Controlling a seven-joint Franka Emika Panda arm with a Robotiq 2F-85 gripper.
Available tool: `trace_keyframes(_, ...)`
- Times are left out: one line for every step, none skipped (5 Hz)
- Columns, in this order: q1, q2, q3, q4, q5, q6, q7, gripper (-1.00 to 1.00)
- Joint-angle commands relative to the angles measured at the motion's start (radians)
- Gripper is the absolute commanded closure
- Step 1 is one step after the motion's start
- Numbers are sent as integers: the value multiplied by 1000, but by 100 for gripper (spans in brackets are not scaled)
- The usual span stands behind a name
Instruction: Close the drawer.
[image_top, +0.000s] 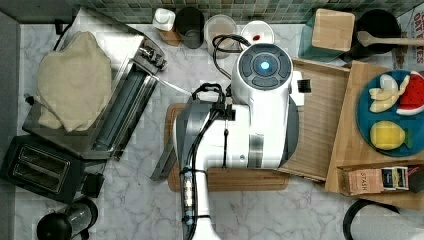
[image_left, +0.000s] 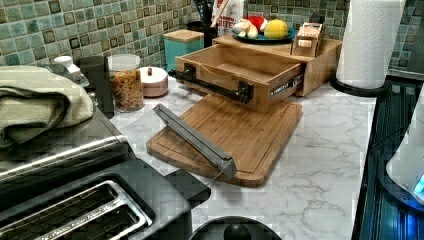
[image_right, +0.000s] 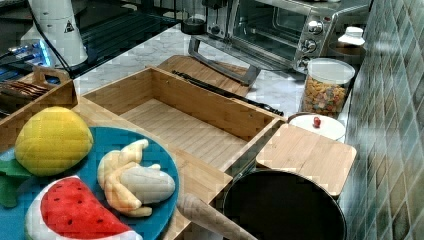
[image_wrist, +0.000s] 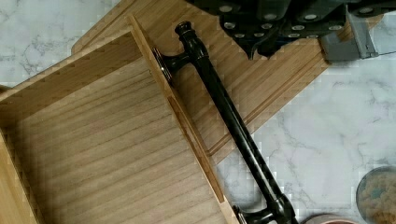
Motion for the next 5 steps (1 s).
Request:
trace_keyframes(-4,0,-4,0,-7,0,0,100)
trace_keyframes(-10,72,-4,50,-15,12,-43,100)
trace_keyframes(-8,131,-7,85,-4,31,-104,100)
trace_keyframes(5,180,-3,91,-25,87,-96,100)
trace_keyframes(-1,190,8,73,1,142,-134,100)
